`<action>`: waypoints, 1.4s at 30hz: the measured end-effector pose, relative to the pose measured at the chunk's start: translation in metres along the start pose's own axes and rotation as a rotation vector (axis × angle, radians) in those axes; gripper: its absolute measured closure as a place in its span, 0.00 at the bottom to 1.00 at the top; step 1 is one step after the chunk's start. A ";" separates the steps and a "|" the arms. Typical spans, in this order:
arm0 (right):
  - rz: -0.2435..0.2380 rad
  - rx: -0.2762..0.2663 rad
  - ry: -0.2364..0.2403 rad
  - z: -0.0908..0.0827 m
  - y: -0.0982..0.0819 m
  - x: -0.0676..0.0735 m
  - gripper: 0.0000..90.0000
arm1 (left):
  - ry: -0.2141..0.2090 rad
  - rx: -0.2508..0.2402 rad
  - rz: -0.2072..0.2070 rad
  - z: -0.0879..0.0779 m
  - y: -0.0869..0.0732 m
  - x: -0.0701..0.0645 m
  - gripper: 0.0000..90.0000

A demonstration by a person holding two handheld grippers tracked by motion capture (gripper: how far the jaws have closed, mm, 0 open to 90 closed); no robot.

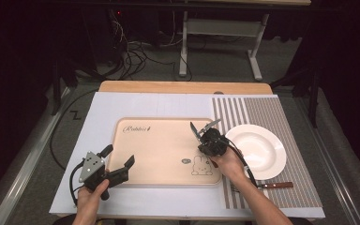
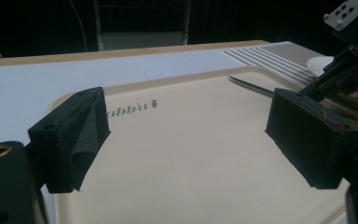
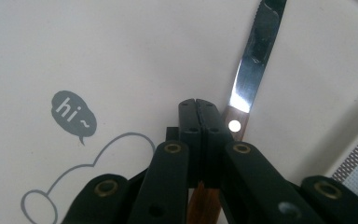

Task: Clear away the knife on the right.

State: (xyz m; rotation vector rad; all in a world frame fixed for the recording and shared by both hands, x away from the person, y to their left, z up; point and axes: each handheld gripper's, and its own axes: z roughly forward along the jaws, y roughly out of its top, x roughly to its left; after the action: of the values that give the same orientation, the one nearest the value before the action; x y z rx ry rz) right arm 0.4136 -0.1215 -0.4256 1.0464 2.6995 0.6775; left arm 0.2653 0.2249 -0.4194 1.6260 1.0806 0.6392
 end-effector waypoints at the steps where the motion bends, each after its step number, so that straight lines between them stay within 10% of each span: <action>1: 0.000 0.000 0.000 0.000 0.000 -0.001 1.00 | 0.004 0.004 0.009 0.000 0.000 0.000 0.15; 17: 0.002 0.000 -0.005 -0.001 -0.002 -0.007 0.97 | 0.019 0.019 0.033 0.001 -0.001 0.000 0.15; 31: -0.023 -0.167 -0.010 -0.030 -0.012 -0.005 0.62 | 0.023 0.018 0.033 0.001 -0.001 0.000 0.15; 42: 0.031 -0.308 -0.011 -0.057 -0.034 -0.012 0.52 | 0.028 0.017 0.033 0.001 -0.001 0.000 0.15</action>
State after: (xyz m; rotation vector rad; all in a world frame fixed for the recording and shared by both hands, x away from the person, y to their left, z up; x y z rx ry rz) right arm 0.3846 -0.1716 -0.3918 1.0091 2.4668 1.0480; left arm 0.2657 0.2247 -0.4206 1.6569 1.0843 0.6774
